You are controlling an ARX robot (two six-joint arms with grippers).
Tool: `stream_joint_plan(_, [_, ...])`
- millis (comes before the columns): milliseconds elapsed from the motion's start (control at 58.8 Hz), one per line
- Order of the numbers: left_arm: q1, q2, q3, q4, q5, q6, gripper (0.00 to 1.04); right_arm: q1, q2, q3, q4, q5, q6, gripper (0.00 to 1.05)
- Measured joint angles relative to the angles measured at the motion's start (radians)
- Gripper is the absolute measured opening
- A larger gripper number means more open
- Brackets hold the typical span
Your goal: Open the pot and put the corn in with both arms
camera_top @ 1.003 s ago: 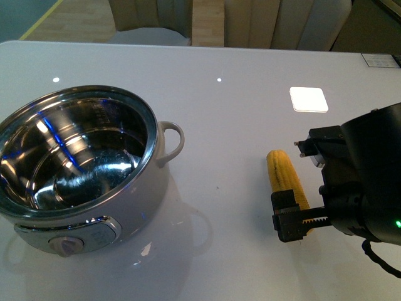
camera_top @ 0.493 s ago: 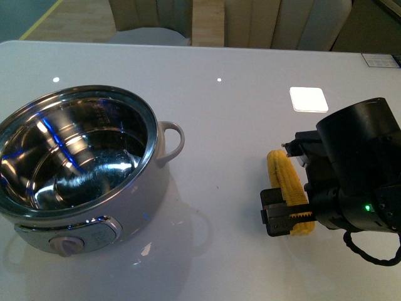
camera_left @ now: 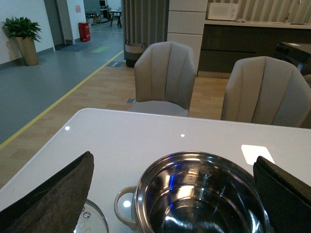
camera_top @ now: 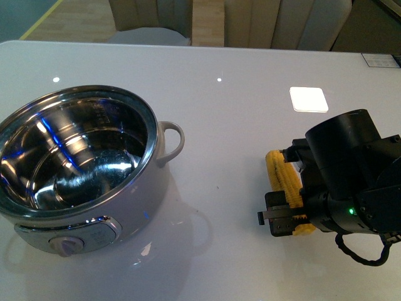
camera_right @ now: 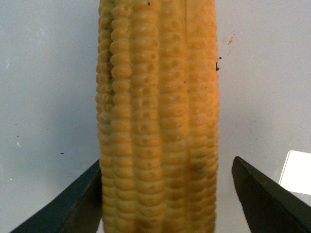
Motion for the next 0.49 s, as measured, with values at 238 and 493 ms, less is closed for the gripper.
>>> stream_joint_plan(238, [0.000, 0.000, 0.000, 0.000, 0.000, 0.000, 0.98, 0.024, -0.008, -0.015, 0.000, -0.002, -0.001, 0.37])
stream_joint_plan(493, [0.000, 0.000, 0.000, 0.000, 0.000, 0.000, 0.98, 0.069, -0.142, -0.122, -0.012, -0.070, 0.002, 0.38])
